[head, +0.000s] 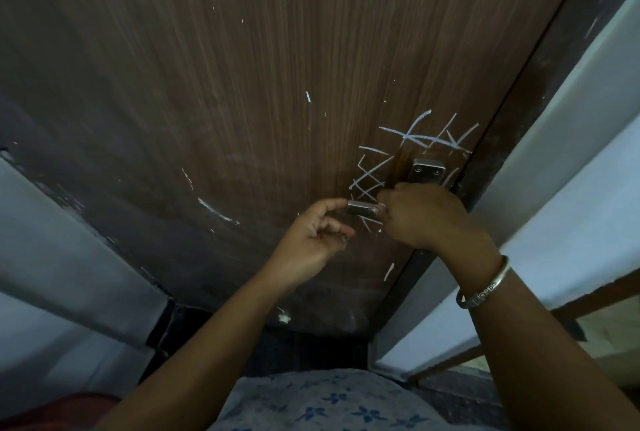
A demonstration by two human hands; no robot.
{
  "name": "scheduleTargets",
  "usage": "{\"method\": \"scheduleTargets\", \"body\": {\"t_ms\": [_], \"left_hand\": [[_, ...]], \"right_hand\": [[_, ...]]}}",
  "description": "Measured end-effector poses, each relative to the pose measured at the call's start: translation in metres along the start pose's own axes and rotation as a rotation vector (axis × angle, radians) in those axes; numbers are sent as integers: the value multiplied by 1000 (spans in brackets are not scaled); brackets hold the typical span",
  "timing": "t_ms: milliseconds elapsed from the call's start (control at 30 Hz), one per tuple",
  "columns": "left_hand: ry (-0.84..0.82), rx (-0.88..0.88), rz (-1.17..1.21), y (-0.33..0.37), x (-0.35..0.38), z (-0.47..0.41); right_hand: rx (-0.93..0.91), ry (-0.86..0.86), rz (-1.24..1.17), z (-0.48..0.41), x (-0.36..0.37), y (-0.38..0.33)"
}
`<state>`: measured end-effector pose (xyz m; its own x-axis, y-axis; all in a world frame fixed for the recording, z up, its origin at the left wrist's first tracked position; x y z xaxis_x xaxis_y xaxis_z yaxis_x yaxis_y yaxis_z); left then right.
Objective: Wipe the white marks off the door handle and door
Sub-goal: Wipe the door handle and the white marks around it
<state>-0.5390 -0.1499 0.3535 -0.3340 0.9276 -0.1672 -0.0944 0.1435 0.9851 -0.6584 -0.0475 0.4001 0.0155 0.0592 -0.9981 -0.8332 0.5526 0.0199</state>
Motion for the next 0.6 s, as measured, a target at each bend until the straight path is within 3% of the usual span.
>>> {"method": "scheduleTargets", "body": {"t_ms": [267,467,600], "left_hand": [[5,4,13,-3,2,-2],[13,4,38,-4,4,-3],[28,5,69,-2,5,-3]], "right_hand": [[-6,-193,-134,-9,-11,-6],[-15,-136,-200,-14,-18,-16],[-26,-100,-366,-23,-18,-29]]}}
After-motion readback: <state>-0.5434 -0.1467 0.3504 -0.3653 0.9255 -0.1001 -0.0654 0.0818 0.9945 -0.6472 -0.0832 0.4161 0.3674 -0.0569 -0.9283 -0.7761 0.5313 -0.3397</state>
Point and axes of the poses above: each hand's wrist, its own z-axis away from the middle knuckle, its own x-axis out of the palm, y = z × x, the point moved 4 cm from there along -z, towards the middle knuckle
